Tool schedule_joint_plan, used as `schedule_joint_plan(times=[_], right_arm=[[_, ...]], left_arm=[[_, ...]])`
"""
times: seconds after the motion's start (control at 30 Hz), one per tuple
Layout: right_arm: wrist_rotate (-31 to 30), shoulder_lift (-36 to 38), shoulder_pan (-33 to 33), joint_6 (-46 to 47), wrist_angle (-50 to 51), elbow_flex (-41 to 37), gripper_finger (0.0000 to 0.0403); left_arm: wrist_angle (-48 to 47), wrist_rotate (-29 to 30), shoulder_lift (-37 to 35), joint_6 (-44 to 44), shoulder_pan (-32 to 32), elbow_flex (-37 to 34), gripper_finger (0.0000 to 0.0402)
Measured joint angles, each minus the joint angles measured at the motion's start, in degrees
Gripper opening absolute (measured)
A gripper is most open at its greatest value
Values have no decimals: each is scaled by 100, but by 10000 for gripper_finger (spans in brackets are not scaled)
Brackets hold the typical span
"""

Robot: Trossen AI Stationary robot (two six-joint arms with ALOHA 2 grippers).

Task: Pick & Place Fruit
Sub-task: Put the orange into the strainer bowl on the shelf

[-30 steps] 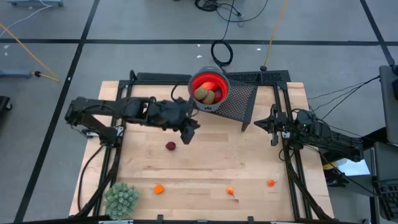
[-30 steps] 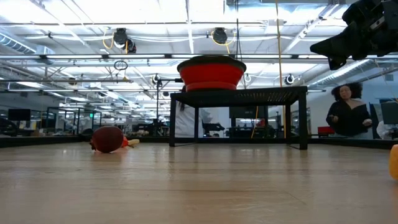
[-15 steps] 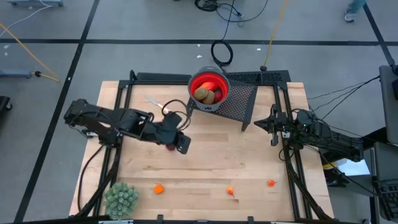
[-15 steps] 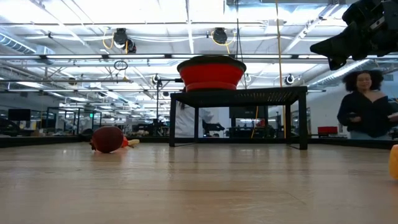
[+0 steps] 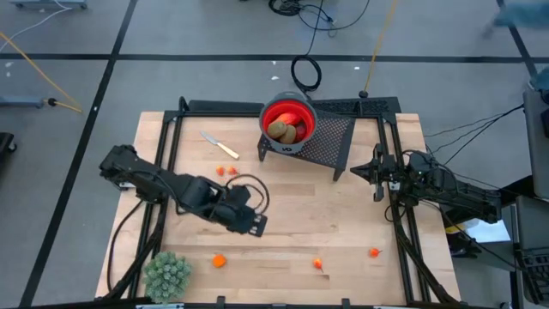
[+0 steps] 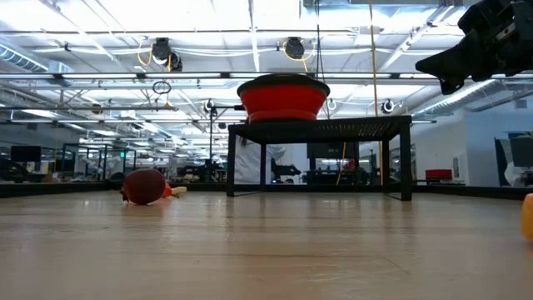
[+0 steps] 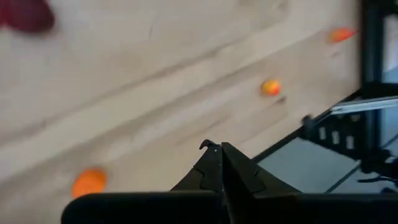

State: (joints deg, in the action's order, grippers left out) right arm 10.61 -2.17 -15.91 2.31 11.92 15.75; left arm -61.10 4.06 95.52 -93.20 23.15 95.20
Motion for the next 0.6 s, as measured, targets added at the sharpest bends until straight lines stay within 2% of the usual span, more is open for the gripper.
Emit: schedule_joint_plan(times=[0.43, 0.6], right_arm=[[1, 0, 1, 0, 36, 0, 0], [2, 0, 1, 0, 36, 0, 0]], left_arm=[[-385, -1299, 703, -1404, 697, 0, 10], [-570, -1520, 905, -1448, 990, 0, 2]])
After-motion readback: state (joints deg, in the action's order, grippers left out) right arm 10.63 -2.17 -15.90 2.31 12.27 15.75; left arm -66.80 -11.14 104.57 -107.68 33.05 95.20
